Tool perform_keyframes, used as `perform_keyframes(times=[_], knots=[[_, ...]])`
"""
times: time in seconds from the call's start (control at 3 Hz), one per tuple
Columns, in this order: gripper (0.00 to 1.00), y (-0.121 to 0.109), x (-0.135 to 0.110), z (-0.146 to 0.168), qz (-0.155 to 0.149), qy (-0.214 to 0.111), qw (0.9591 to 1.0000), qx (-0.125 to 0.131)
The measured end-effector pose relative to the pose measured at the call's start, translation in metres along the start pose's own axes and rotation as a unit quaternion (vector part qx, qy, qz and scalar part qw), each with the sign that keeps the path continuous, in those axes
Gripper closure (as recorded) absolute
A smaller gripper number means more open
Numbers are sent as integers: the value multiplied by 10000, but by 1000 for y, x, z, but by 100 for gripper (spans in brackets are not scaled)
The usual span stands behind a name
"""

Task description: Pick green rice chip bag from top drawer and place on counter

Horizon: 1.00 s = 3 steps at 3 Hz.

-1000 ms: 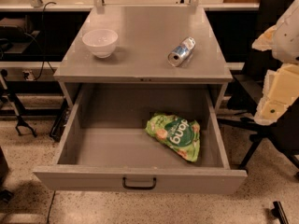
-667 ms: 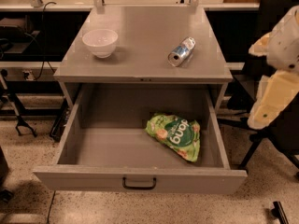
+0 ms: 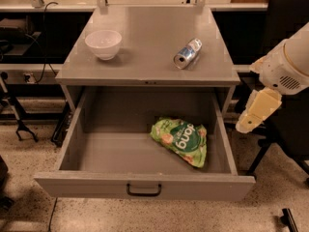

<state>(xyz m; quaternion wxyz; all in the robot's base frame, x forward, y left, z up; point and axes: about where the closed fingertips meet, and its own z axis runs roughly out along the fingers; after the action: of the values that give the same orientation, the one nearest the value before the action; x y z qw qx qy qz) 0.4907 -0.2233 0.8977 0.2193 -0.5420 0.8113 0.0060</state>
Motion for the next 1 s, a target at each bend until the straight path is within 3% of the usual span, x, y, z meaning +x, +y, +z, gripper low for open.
perform_keyframes(times=[0.67,1.0], knots=[[0,3,0,-1,25,-35,10000,14],[0,5,-3,3,-66,-334,9994,33]])
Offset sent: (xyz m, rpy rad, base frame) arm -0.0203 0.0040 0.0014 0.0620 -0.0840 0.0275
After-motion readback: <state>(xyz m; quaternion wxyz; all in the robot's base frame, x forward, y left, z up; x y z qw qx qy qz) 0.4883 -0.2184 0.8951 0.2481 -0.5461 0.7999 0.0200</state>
